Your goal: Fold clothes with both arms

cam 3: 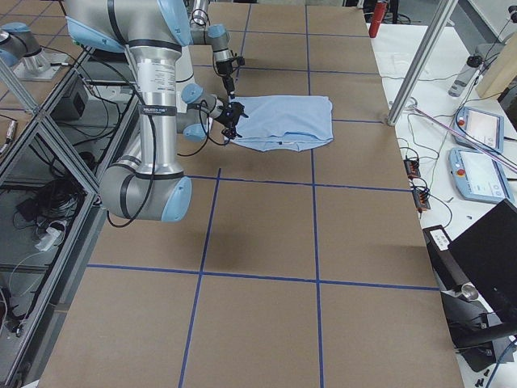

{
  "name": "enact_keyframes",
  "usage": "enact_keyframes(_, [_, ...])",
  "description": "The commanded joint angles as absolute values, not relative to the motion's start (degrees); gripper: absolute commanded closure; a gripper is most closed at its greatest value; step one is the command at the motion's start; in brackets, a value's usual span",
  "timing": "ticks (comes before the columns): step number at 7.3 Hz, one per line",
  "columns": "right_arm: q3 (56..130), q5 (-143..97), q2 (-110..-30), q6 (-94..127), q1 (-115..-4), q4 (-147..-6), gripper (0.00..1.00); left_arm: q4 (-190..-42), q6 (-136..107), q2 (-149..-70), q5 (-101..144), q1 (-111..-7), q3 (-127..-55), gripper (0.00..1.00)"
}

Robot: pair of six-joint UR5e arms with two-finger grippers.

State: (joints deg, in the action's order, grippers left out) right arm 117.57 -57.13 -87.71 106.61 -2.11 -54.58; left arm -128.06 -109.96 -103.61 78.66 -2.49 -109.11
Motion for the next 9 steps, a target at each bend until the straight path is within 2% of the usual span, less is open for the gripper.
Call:
enact_keyframes(1, [117.34, -57.13, -87.71, 106.61, -2.11, -54.58, 0.0, -128.06, -109.95, -103.54, 78.58, -2.46, -108.99, 0.38])
enact_keyframes(3, [117.25, -57.13, -87.63, 106.61, -2.11, -54.58, 0.0, -128.06, -109.95, -103.54, 78.57, -1.94, -108.9, 0.59])
enact_keyframes(5, [117.25, -57.13, -87.63, 106.61, -2.02, -54.58, 0.0, -128.06, -109.95, -103.62, 78.57, -1.58, -108.81, 0.59])
enact_keyframes(7, [117.16, -57.13, -87.63, 106.61, -2.02, -54.58, 0.0, -128.06, -109.95, -103.62, 78.57, -1.58, -108.81, 0.64])
enact_keyframes(9, [117.16, -57.13, -87.54, 106.61, -2.02, -54.58, 0.0, -128.06, -109.78, -103.62, 78.57, -1.67, -108.9, 0.61])
